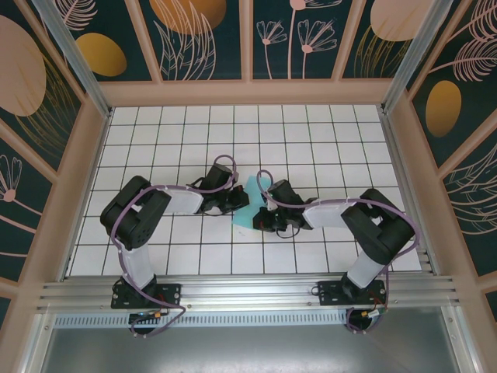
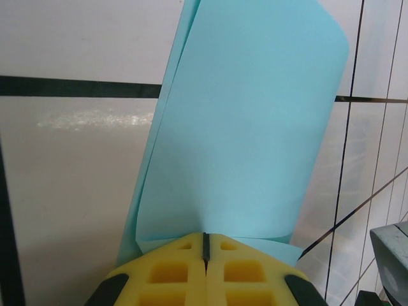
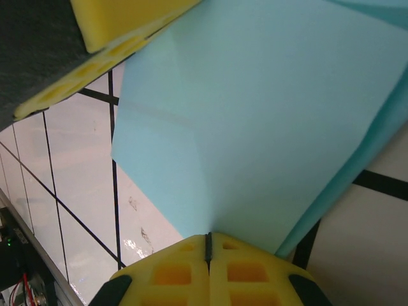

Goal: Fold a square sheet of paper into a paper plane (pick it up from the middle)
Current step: Fold the triangle a second time at the center of the table.

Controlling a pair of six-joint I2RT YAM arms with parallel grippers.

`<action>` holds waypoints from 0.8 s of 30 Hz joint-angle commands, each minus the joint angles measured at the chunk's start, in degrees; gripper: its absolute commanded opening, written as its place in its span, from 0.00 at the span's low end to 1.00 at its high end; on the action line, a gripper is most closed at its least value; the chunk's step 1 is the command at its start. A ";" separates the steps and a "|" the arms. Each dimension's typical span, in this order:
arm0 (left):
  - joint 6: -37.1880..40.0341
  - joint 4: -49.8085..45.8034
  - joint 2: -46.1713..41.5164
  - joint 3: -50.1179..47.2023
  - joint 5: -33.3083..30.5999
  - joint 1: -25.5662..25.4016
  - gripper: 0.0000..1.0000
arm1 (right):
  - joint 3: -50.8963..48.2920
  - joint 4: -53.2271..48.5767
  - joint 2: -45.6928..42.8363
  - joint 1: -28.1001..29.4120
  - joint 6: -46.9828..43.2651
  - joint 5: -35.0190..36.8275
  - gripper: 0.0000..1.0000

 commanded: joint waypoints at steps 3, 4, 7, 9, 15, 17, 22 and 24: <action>2.67 -2.22 -3.86 1.35 2.72 -0.10 0.02 | -1.87 -1.19 1.71 -0.11 -0.06 0.88 0.02; 2.82 -2.49 -4.37 0.89 3.54 -0.15 0.02 | -1.64 -1.20 1.78 -0.12 -0.16 0.80 0.02; 3.23 -0.57 -6.17 -1.92 7.05 -0.20 0.03 | -0.89 -1.33 1.88 -0.15 -0.31 0.66 0.01; 3.65 -1.23 -6.09 -2.70 8.20 -0.34 0.02 | -0.72 -1.42 1.85 -0.19 -0.32 0.86 0.01; 3.03 0.27 -4.41 -4.34 10.31 -1.88 0.01 | -0.63 -1.29 2.32 -0.11 -0.17 0.88 0.01; 3.40 0.15 -3.64 -4.03 10.70 -2.41 0.01 | -0.63 -1.42 2.28 -0.16 -0.16 1.06 0.01; 4.43 -0.48 -1.98 -3.46 11.53 -2.53 0.02 | -0.23 -1.72 2.66 -0.17 -0.25 0.90 0.01; 4.88 -2.34 -1.71 -3.01 9.68 -2.58 0.01 | -0.04 -1.86 2.75 -0.12 -0.35 0.93 0.01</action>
